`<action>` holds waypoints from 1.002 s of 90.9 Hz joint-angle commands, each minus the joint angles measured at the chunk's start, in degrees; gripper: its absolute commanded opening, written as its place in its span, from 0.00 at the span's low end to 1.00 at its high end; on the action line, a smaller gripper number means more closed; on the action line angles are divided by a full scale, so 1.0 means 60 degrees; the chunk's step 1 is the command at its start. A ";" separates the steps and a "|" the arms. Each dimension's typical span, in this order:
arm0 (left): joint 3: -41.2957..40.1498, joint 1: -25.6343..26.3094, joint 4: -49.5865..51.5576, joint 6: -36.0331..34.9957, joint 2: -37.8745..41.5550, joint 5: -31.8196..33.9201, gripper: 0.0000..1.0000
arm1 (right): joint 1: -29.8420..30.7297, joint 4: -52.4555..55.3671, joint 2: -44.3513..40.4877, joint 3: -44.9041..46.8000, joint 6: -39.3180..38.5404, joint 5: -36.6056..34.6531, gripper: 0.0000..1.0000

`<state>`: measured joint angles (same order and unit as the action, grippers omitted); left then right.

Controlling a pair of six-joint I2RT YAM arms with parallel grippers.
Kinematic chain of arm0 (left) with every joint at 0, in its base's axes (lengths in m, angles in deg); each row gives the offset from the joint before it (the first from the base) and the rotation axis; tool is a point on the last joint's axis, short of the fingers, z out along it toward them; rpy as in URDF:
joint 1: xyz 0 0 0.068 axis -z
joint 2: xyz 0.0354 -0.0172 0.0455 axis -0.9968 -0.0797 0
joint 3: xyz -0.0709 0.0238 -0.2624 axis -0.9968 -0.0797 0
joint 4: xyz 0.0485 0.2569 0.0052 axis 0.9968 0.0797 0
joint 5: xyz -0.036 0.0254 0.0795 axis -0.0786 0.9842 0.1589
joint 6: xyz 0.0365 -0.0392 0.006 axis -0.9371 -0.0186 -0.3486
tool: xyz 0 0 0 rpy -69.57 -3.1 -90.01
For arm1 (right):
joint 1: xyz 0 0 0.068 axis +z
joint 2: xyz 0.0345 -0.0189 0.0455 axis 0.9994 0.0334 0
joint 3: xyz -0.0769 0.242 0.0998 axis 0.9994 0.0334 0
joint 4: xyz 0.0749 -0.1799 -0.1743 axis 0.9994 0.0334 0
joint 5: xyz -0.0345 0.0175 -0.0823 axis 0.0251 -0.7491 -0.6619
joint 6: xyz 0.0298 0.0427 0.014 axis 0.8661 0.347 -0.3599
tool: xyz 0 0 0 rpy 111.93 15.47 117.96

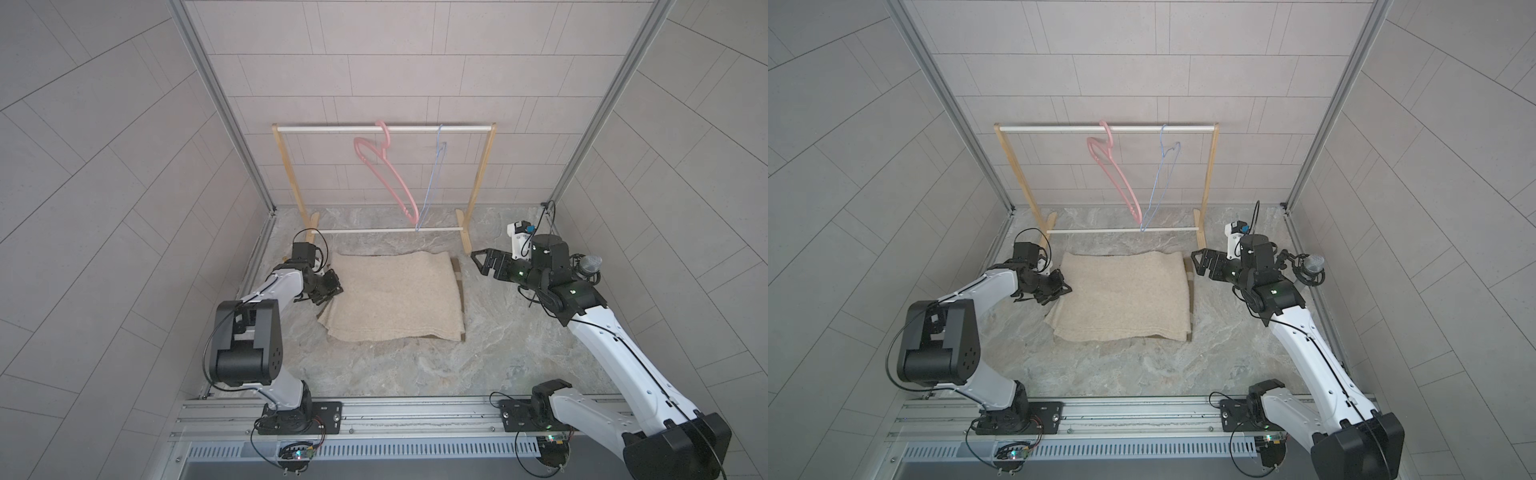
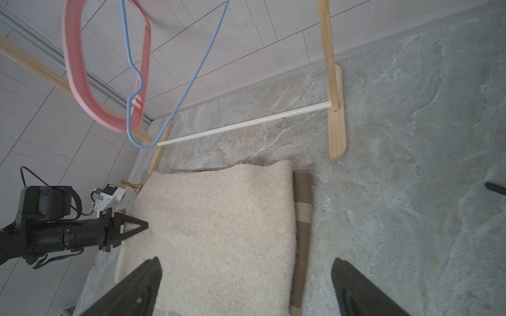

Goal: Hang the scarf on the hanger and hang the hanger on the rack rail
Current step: Move the scarf to the center of the board, then pick up the hanger from the clothesline.

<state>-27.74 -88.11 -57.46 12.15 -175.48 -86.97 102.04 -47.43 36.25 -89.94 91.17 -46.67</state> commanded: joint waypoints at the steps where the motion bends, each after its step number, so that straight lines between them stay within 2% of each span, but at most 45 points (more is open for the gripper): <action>1: 0.0376 -0.0097 0.0090 -0.0162 -0.0113 0.0256 0.00 | 0.0138 0.0143 -0.0045 -0.0203 -0.0275 -0.0308 1.00; 6: 0.0371 -0.0103 0.0179 -0.0170 -0.0107 0.0357 0.06 | 0.0194 0.0147 -0.0043 -0.0225 -0.0358 -0.0315 1.00; 12: 0.0314 -0.0105 0.0323 -0.0187 0.0021 0.0631 0.18 | 0.0259 0.0219 -0.0023 -0.0339 -0.0461 -0.0406 1.00; 14: 0.0297 -0.0113 0.0382 -0.0188 0.0104 0.0695 0.26 | 0.0287 0.0234 -0.0018 -0.0384 -0.0486 -0.0444 1.00; 24: 0.0261 -0.0118 0.0660 -0.0190 0.0638 0.1265 0.43 | 0.0530 0.0173 0.0079 -0.0657 -0.0613 -0.0580 1.00; 33: 0.0379 -0.0134 0.0970 -0.0258 0.1340 0.1543 0.53 | 0.0870 0.0100 0.0320 -0.1012 -0.0658 -0.0807 1.00; 51: 0.1160 -0.0134 0.2045 -0.0596 0.2493 0.1030 0.63 | 0.1681 -0.0641 0.1223 -0.1960 -0.0555 -0.0811 1.00; 64: 0.1501 -0.0117 0.2432 -0.0493 0.3383 0.0167 0.71 | 0.2472 -0.0726 0.2366 -0.3417 -0.1330 -0.0713 0.98; 82: 0.1172 -0.0106 0.2216 0.0123 0.4375 -0.1439 0.73 | 0.3222 -0.0355 0.4171 -0.5576 -0.2273 -0.1010 0.90; 91: 0.0946 -0.0124 0.2135 0.0269 0.4639 -0.1828 0.73 | 0.3309 -0.0239 0.5066 -0.6495 -0.2429 -0.1043 0.85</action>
<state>-20.24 -88.59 -45.35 12.06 -149.19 -92.11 121.41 -50.12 62.28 -124.41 79.93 -51.48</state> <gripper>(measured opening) 0.735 0.865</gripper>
